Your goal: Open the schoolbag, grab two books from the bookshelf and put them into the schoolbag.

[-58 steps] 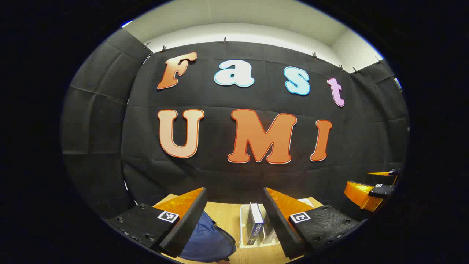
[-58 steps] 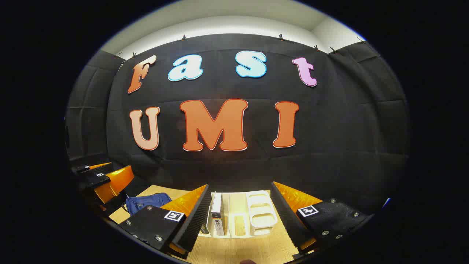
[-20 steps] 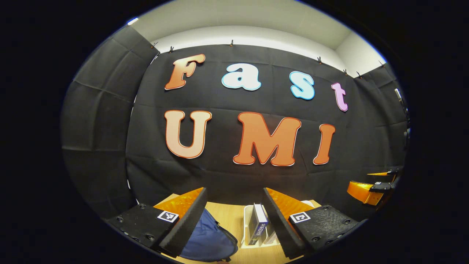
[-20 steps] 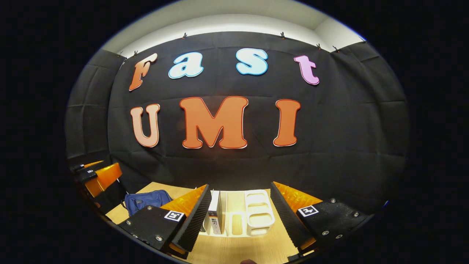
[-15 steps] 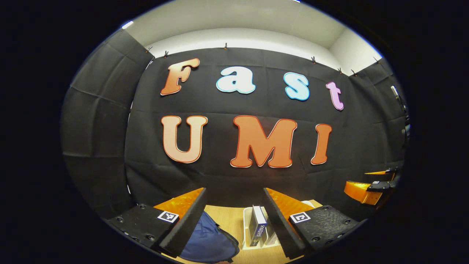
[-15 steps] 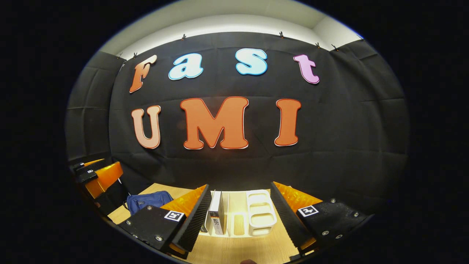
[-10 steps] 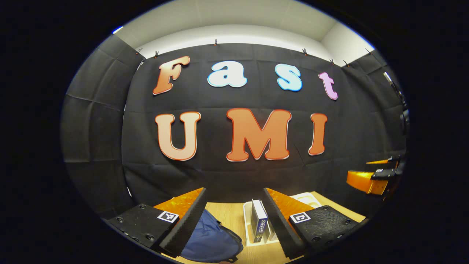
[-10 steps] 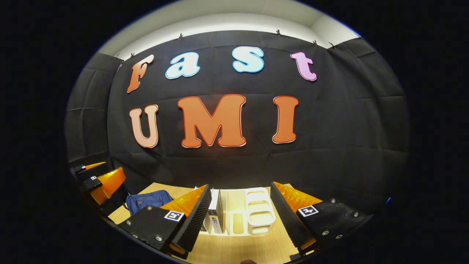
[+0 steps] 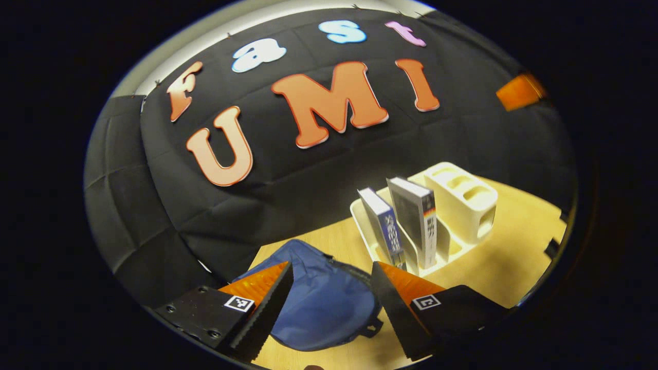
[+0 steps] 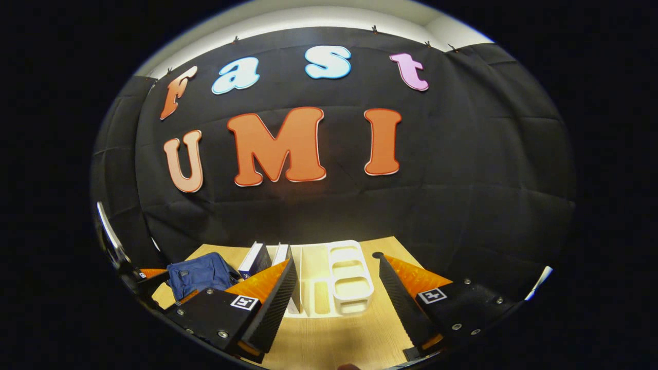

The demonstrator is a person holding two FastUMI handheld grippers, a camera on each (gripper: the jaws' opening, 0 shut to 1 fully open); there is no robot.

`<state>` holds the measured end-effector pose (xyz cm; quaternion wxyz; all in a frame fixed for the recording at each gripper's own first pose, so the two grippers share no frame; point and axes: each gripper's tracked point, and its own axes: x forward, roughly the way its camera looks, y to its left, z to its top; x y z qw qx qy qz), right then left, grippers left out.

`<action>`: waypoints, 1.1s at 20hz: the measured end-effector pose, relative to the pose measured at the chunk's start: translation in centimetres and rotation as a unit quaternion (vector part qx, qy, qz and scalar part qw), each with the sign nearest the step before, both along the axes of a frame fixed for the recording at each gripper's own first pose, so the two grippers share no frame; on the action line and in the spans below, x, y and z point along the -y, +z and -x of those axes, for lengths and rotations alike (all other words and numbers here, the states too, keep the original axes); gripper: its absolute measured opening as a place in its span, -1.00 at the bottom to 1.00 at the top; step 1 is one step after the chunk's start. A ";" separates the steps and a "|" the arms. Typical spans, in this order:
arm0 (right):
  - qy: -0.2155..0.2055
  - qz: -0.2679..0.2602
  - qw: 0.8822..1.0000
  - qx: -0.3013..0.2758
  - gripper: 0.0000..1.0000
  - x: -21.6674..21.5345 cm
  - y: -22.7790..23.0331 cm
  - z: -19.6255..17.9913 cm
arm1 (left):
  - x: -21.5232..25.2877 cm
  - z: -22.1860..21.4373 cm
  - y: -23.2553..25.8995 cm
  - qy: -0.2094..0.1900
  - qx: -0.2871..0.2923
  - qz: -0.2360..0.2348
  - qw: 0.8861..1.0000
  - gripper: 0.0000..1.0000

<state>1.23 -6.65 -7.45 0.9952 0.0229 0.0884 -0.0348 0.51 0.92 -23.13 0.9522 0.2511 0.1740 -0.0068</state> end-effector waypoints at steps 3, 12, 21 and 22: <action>-0.023 0.011 0.999 -0.022 0.93 1.9 -1.8 -0.2 | -0.8 -0.2 -5.3 -0.005 -0.036 -0.073 0.997 0.91; -0.043 0.014 0.997 -0.061 0.94 4.7 -4.9 -1.1 | -1.9 1.4 -18.0 -0.054 -0.178 -0.184 0.965 0.94; -0.043 0.003 0.995 -0.090 0.94 6.1 -7.3 -2.5 | -5.5 -0.7 -18.6 -0.011 -0.226 -0.208 0.952 0.91; -0.040 0.003 0.995 -0.089 0.94 6.1 -7.2 -2.7 | -5.5 -0.6 -17.9 -0.014 -0.224 -0.217 0.950 0.89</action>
